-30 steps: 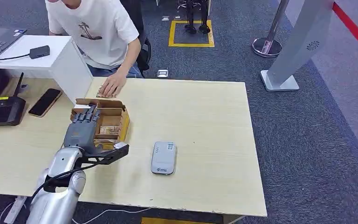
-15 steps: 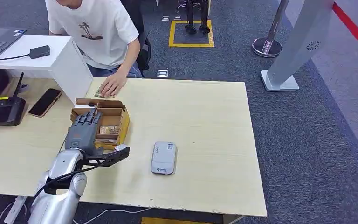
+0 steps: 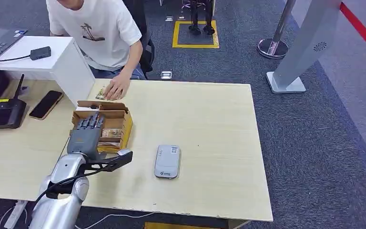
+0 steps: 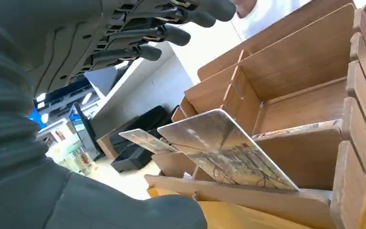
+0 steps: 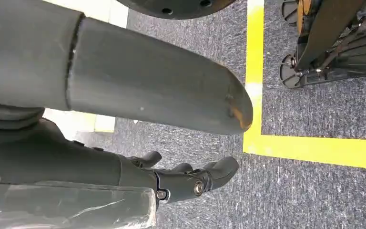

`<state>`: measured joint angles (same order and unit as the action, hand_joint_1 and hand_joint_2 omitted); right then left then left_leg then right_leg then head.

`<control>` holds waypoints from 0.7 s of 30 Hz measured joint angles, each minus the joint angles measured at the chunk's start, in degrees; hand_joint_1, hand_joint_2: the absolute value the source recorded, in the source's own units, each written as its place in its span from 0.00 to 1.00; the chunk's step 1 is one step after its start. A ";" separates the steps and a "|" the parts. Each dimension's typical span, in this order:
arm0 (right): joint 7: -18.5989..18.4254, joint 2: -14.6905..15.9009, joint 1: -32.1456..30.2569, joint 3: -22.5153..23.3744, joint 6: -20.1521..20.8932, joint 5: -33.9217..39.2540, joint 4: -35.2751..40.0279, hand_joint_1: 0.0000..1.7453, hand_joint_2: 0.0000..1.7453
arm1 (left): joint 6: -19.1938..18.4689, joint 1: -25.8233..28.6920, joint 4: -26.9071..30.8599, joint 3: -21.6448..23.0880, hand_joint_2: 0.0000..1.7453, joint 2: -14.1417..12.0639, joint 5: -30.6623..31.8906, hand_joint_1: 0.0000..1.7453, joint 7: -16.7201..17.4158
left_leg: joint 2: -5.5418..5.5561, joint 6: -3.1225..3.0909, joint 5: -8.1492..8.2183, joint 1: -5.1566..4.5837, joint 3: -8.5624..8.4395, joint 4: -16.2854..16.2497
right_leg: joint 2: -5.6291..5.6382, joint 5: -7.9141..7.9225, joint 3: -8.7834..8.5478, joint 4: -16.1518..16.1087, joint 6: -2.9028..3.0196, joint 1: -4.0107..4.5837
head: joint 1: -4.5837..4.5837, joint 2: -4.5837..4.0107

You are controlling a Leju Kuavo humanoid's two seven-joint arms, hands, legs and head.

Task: Pass the card to the sensor for recognition and then transmit it.

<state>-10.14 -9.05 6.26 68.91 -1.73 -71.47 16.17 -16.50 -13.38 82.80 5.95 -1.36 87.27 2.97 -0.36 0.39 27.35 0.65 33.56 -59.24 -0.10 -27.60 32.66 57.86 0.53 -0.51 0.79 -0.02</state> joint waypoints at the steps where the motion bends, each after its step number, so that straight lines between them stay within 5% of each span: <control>1: 0.00 0.00 0.00 0.00 0.00 0.00 0.00 0.00 0.00 | -0.09 0.00 -0.07 0.00 1.00 0.00 0.00 0.00 0.02 | 0.00 0.00 0.00 0.00 0.00 0.00 | 0.00 0.00 0.00 0.00 0.00 0.00 | 0.00 0.00; 10: 0.00 0.02 0.00 0.02 0.07 0.00 0.00 0.00 0.00 | -0.20 -0.04 -1.03 0.00 1.00 0.00 0.02 0.00 0.04 | 0.00 0.00 0.00 0.00 0.00 0.00 | 0.00 0.00 0.00 0.00 0.00 0.00 | 0.00 0.00; 11: 0.00 0.04 0.00 0.00 0.09 0.00 0.00 0.00 0.00 | -0.20 -0.04 -1.03 0.00 1.00 0.00 0.02 0.32 0.04 | 0.00 0.00 0.00 0.00 0.00 0.00 | 0.00 0.00 0.00 0.00 0.00 0.00 | 0.00 0.00; 12: 0.00 0.04 0.00 0.02 0.09 0.00 0.00 0.00 0.00 | -0.15 -0.04 -1.03 0.00 1.00 0.00 0.04 1.00 0.04 | 0.00 0.00 0.00 0.00 0.00 0.00 | 0.00 0.00 0.00 0.00 0.00 0.00 | 0.00 0.00; 21: -0.35 0.07 0.00 0.02 0.09 0.09 -0.02 0.00 0.00 | 0.76 0.01 -1.01 0.00 1.00 0.31 0.13 1.00 0.09 | 0.00 0.00 0.00 0.00 0.00 0.00 | 0.00 0.00 0.00 0.00 0.00 0.00 | 0.02 0.00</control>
<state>-10.49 -8.98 6.26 68.94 -1.64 -71.38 16.15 -15.74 -13.38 81.79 5.95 -1.05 87.41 3.06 -0.36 0.39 27.35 0.65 33.56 -59.24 -0.10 -27.60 32.66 57.86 0.53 -0.51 0.81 -0.02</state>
